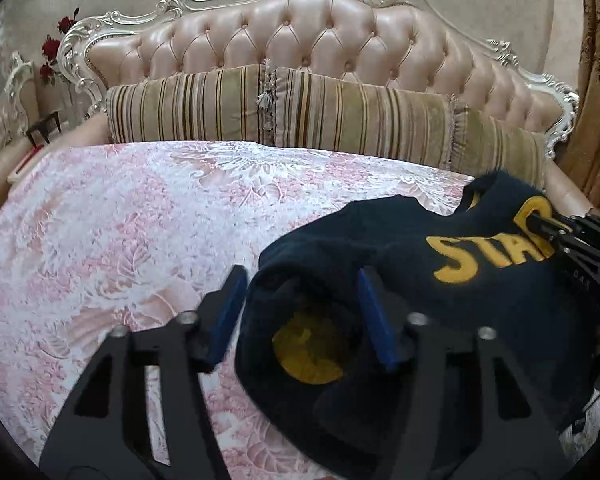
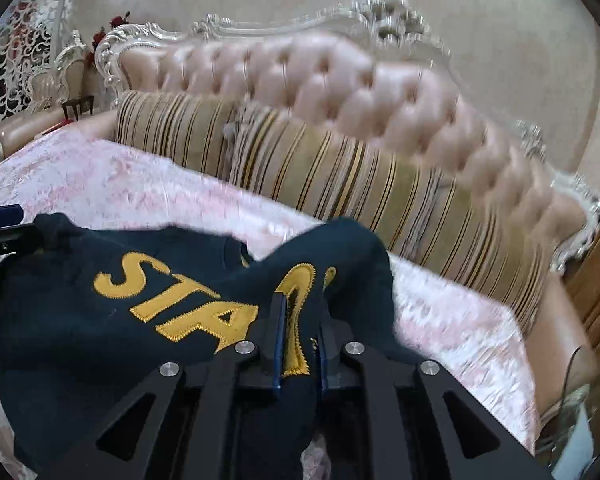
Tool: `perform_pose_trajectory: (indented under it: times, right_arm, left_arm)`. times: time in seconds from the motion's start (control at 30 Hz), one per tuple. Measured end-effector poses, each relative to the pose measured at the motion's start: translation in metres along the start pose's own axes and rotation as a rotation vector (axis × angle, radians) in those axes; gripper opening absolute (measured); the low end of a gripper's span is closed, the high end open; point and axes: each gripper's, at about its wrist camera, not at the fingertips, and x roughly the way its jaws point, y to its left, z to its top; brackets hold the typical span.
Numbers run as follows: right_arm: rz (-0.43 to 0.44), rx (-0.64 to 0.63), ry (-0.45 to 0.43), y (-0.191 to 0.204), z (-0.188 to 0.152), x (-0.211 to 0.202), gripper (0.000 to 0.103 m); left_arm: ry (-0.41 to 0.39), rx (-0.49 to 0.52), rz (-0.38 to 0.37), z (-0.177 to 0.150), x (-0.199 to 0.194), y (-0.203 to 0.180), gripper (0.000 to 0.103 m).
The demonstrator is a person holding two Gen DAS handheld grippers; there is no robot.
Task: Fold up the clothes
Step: 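Lower the held sweatshirt onto the bedspread and open both grippers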
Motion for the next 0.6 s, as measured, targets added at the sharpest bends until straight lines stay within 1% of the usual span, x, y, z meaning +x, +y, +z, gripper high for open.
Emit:
perform_pose_trajectory:
  times: [0.03, 0.1, 0.17, 0.2, 0.27, 0.3, 0.37, 0.43, 0.53, 0.57, 0.6]
  right_arm:
    - [0.012, 0.018, 0.005, -0.005, -0.003, -0.002, 0.025]
    - [0.013, 0.058, -0.018, -0.018, -0.010, -0.020, 0.055]
    - [0.004, 0.087, -0.070, -0.028, -0.015, -0.050, 0.066]
    - [-0.003, 0.087, -0.100, -0.032, -0.020, -0.068, 0.071]
    - [-0.018, 0.071, -0.146, -0.033, -0.034, -0.099, 0.074]
    - [-0.016, 0.055, -0.158, -0.030, -0.043, -0.113, 0.077]
    - [-0.012, 0.014, -0.173, -0.020, -0.063, -0.137, 0.077]
    - [-0.010, -0.036, -0.177, -0.006, -0.087, -0.156, 0.078]
    - [0.009, -0.105, -0.173, 0.020, -0.118, -0.167, 0.079]
    - [0.004, -0.129, -0.176, 0.028, -0.126, -0.168, 0.079]
    - [-0.002, -0.152, -0.180, 0.036, -0.133, -0.169, 0.079]
  left_arm:
    - [0.006, -0.002, -0.007, -0.006, -0.002, -0.003, 0.073]
    - [0.020, -0.007, -0.020, -0.020, -0.004, -0.010, 0.077]
    - [0.034, -0.011, -0.034, -0.033, -0.007, -0.016, 0.077]
    - [0.041, -0.013, -0.040, -0.040, -0.009, -0.020, 0.077]
    - [0.055, -0.017, -0.054, -0.053, -0.011, -0.026, 0.077]
    - [0.062, -0.019, -0.060, -0.060, -0.013, -0.030, 0.077]
    - [0.076, -0.023, -0.074, -0.073, -0.015, -0.036, 0.077]
    - [0.090, -0.027, -0.087, -0.086, -0.018, -0.043, 0.077]
    - [0.112, -0.033, -0.107, -0.106, -0.022, -0.053, 0.076]
    - [0.121, -0.047, -0.122, -0.106, -0.020, -0.054, 0.066]
    - [0.131, -0.062, -0.138, -0.104, -0.016, -0.054, 0.053]
